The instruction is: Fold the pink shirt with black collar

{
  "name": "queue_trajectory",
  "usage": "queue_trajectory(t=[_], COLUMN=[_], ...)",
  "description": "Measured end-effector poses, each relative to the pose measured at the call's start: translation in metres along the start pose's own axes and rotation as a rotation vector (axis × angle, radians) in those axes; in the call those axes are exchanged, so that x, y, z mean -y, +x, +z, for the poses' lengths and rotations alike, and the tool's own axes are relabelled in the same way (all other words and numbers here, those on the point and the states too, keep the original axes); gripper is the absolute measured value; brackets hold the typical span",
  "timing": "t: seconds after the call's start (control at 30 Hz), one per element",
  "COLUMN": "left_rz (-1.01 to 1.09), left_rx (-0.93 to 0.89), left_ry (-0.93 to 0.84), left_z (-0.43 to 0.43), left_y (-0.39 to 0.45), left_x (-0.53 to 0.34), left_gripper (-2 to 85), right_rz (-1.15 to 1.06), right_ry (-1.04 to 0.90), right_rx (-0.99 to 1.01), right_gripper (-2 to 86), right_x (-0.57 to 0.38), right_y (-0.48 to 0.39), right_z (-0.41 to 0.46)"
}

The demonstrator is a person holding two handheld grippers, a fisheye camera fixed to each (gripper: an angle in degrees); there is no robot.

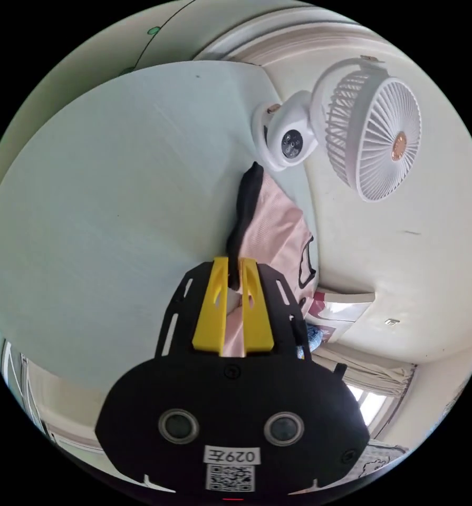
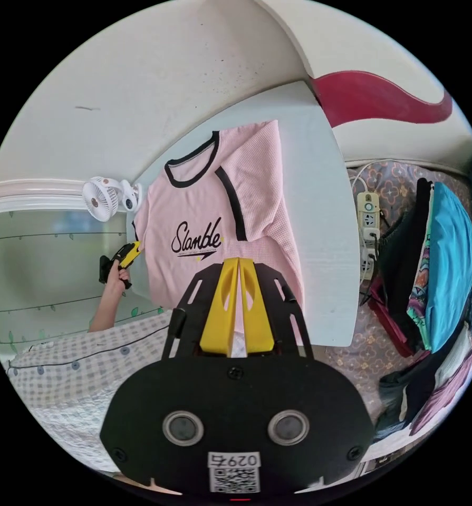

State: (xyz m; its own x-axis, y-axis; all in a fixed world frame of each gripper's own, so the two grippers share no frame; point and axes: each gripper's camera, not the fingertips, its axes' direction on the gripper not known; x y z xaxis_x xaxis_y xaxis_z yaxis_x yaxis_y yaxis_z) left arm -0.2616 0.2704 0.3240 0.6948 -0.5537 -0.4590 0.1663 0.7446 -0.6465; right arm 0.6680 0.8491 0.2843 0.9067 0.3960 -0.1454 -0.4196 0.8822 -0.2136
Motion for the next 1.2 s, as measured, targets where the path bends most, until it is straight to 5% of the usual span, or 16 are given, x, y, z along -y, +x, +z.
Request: queue_trajectory(t=[0.13, 0.27, 0.4, 0.53, 0.8, 1.2], left_rz=[0.241, 0.681, 1.096, 1.085, 0.739, 0.811], left_rx=[0.149, 0.239, 0.665, 1.014, 0.648, 0.537], left_ry=[0.139, 0.045, -0.283, -0.08, -0.336, -0.351], left_z=[-0.024, -0.001, 0.089, 0.091, 0.077, 0.099], left_y=[0.084, 0.194, 0.265, 0.249, 0.198, 0.223], left_x=[-0.014, -0.048, -0.127, -0.16, -0.113, -0.093], left_gripper=[-0.7, -0.7, 0.4, 0.0, 14.5, 14.3], right_rz=[0.02, 0.01, -0.025, -0.084, -0.155, -0.357], right_ry=[0.006, -0.014, -0.055, -0.084, -0.16, -0.292], right_rx=[0.019, 0.028, 0.065, 0.052, 0.07, 0.173], right_gripper=[-0.4, -0.4, -0.4, -0.4, -0.4, 1.9], right_x=[-0.008, -0.006, 0.004, 0.013, 0.037, 0.098], right_y=[0.003, 0.001, -0.007, -0.021, -0.043, -0.164], right_z=[0.006, 0.018, 0.038, 0.051, 0.088, 0.216])
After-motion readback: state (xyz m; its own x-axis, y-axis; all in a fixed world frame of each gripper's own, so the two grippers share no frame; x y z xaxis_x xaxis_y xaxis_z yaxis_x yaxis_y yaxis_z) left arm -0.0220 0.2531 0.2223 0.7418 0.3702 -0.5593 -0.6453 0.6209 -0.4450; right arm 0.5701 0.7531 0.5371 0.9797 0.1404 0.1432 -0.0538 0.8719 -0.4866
